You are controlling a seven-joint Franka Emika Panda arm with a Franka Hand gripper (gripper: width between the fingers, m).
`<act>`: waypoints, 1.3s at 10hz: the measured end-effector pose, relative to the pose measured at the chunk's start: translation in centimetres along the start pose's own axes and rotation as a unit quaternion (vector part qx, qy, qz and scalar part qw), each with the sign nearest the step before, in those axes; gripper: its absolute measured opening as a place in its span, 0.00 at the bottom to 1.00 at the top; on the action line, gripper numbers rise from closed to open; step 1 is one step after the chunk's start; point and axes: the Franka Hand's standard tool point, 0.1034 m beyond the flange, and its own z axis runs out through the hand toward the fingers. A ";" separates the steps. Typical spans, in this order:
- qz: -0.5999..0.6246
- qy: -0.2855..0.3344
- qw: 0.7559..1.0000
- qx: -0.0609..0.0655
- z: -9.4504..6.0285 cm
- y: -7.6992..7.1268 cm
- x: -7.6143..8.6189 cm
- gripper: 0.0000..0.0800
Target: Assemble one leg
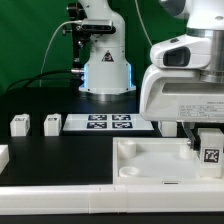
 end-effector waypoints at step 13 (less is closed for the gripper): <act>0.157 0.006 0.987 -0.022 -0.1 2.2 0.7 0.81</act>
Offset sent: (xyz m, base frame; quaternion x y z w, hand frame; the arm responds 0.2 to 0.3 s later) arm 0.0004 -0.0010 0.0003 0.0032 0.0000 0.2900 0.9570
